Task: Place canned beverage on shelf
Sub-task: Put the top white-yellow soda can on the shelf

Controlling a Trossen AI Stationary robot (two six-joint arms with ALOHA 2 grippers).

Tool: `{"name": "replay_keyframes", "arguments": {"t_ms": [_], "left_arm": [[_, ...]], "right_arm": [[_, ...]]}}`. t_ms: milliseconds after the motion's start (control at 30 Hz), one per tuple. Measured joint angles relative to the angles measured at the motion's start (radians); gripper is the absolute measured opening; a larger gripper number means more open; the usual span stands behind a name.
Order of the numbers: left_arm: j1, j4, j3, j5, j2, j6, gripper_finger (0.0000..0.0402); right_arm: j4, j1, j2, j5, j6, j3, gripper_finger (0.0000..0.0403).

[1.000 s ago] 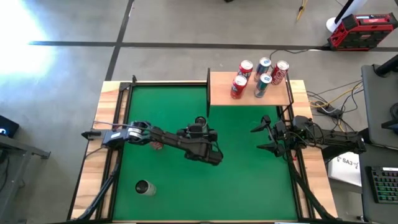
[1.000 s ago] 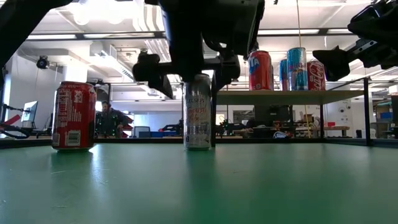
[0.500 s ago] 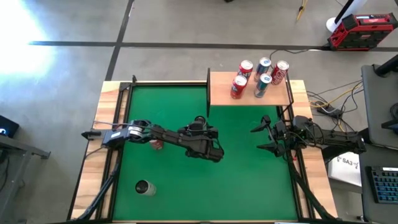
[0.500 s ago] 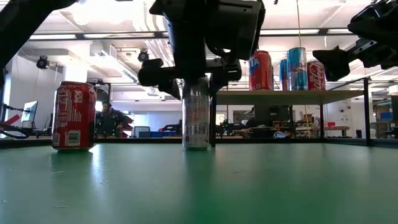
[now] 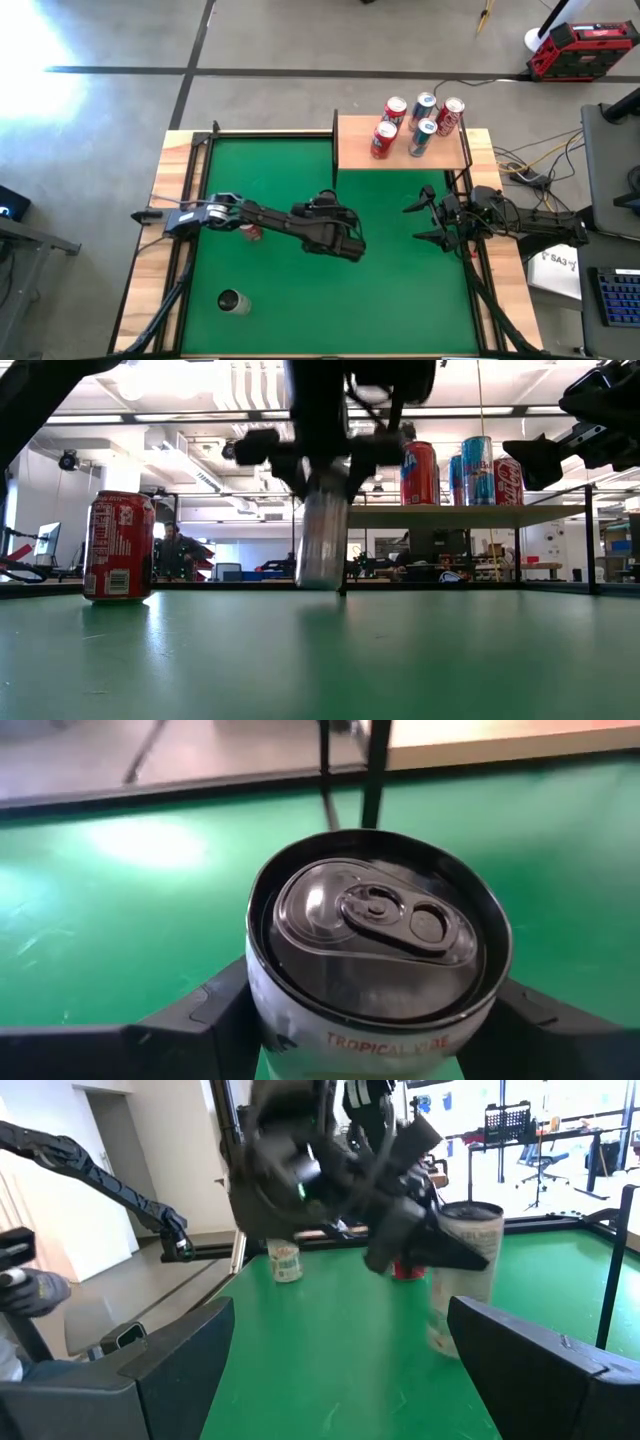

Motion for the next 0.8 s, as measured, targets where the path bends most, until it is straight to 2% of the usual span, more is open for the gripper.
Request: {"name": "replay_keyframes", "arguments": {"t_ms": [133,367,500,800], "left_arm": [[-0.003,-0.054,0.105,0.042,0.0,0.011,0.0227],[-0.038,-0.103,0.241,-0.053,0.0,0.111,0.0227],[-0.036,-0.102,0.306,-0.06,0.0,0.21,0.0227],[-0.035,-0.063,0.317,-0.14,-0.01,0.263,0.0227]], "right_arm": [[0.0,0.0,0.0,0.0,0.0,0.0,0.0359],[0.0,0.0,0.0,0.0,0.0,0.0,0.0359],[0.0,0.0,0.0,0.0,0.0,0.0,0.0359],[0.0,0.0,0.0,0.0,0.0,0.0,0.0359]]}}
